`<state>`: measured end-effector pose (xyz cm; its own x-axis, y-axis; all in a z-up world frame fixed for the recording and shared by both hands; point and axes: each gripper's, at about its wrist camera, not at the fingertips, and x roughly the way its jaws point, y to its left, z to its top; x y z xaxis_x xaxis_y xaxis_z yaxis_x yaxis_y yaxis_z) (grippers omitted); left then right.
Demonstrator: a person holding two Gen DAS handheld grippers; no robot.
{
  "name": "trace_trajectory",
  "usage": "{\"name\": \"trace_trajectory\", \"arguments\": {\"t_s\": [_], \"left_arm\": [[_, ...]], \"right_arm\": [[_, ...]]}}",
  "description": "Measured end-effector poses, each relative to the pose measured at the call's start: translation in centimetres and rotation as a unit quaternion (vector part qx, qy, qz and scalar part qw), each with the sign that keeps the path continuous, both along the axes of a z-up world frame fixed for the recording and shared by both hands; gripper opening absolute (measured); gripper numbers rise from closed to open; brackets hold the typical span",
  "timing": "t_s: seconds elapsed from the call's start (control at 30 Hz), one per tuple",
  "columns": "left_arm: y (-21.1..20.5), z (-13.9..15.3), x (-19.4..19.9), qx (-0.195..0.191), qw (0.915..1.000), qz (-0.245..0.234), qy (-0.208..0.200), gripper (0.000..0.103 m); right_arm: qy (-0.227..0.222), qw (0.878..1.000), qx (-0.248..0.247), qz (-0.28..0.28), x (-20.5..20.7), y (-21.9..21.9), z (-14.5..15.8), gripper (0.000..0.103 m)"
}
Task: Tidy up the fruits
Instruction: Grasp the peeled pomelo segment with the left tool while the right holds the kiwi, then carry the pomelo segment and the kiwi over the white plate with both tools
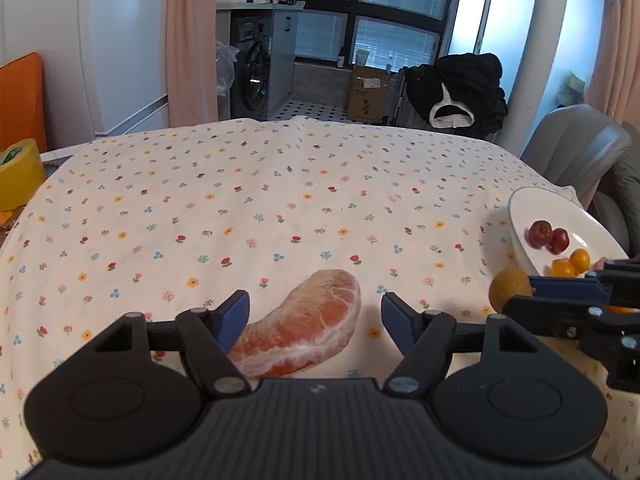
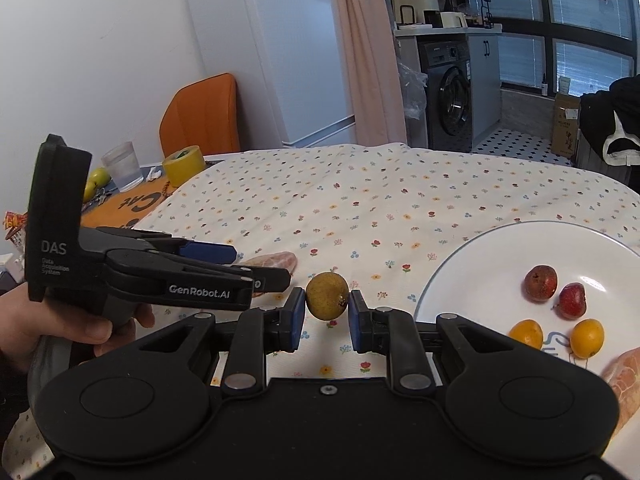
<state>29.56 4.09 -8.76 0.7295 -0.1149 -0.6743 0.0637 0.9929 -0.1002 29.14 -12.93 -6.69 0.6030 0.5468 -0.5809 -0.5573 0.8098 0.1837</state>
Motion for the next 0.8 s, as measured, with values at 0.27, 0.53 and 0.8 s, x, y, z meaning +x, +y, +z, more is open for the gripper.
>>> {"name": "trace_trajectory", "arguments": {"t_s": [0.27, 0.53, 0.8], "left_arm": [[-0.7, -0.1, -0.9, 0.007, 0.9998, -0.011, 0.015, 0.051], [-1.4, 0.0, -1.7, 0.018, 0.9996, -0.013, 0.019, 0.051], [-2.1, -0.4, -0.9, 0.04, 0.9992, -0.002, 0.004, 0.041]], "right_arm": [[0.002, 1.0, 0.002, 0.0, -0.5, -0.1, -0.2, 0.021], [0.003, 1.0, 0.008, 0.004, -1.0, -0.4, -0.3, 0.021], [0.005, 1.0, 0.01, 0.001, -0.8, -0.7, -0.5, 0.021]]}}
